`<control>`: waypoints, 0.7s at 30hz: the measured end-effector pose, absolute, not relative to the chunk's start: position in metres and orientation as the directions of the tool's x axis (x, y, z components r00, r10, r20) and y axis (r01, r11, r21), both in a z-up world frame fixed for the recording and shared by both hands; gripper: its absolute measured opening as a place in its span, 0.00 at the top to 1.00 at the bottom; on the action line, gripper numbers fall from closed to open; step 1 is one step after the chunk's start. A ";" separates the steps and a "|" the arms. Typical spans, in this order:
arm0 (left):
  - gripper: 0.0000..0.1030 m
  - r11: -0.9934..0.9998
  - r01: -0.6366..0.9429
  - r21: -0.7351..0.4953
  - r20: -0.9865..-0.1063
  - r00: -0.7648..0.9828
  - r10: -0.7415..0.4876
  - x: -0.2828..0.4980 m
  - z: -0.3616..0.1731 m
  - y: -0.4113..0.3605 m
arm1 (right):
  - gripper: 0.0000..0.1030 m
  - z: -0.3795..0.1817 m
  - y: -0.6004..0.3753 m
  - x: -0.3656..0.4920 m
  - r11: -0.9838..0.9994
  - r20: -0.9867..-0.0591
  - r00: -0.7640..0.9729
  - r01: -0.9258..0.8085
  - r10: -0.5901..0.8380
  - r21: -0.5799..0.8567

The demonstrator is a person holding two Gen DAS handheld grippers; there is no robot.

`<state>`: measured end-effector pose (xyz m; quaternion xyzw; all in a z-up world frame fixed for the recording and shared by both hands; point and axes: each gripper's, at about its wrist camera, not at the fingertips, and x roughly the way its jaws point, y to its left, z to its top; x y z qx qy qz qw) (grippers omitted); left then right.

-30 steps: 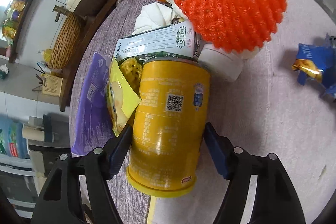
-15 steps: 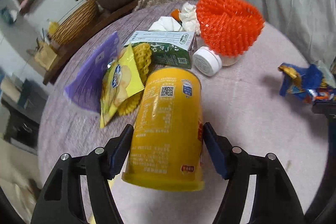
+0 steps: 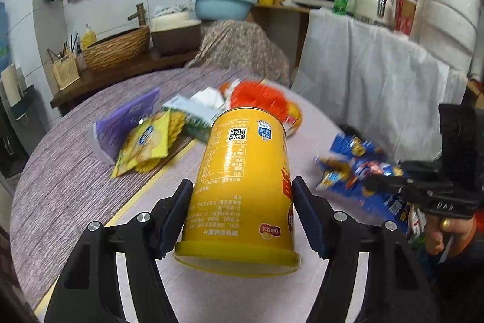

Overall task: Collect trash
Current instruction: 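Carry the foil bag to the black bin and release it with the right tool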

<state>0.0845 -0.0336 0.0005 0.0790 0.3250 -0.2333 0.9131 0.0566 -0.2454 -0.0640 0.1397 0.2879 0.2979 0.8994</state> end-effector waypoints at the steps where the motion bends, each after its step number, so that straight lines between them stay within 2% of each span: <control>1: 0.36 0.873 0.487 -0.016 -0.620 0.681 -0.391 0.086 0.004 -0.040 | 0.83 -0.062 -0.252 0.053 0.785 -0.424 0.667 -0.451 0.613 0.425; 8: 0.36 0.812 0.583 -0.029 -0.572 0.656 -0.492 0.092 0.014 -0.103 | 0.84 -0.043 -0.312 0.051 0.839 -0.371 0.786 -0.319 0.494 0.440; 14: 0.36 0.746 0.663 -0.057 -0.585 0.584 -0.563 0.105 0.002 -0.163 | 0.84 -0.053 -0.380 0.079 0.908 -0.425 0.862 -0.088 0.275 0.409; 16: 0.36 0.733 0.678 -0.053 -0.595 0.569 -0.568 0.109 -0.004 -0.181 | 0.84 -0.073 -0.403 0.092 0.891 -0.455 0.850 -0.034 0.264 0.454; 19: 0.36 0.734 0.675 -0.071 -0.606 0.555 -0.569 0.118 -0.019 -0.194 | 0.84 -0.111 -0.421 0.105 0.839 -0.475 0.818 -0.016 0.324 0.544; 20: 0.36 0.737 0.669 -0.090 -0.609 0.549 -0.573 0.119 -0.024 -0.195 | 0.82 -0.123 -0.423 0.102 0.839 -0.487 0.820 0.014 0.301 0.543; 21: 0.36 0.736 0.666 -0.119 -0.616 0.532 -0.581 0.121 -0.029 -0.193 | 0.67 -0.134 -0.425 0.099 0.842 -0.510 0.819 0.064 0.262 0.535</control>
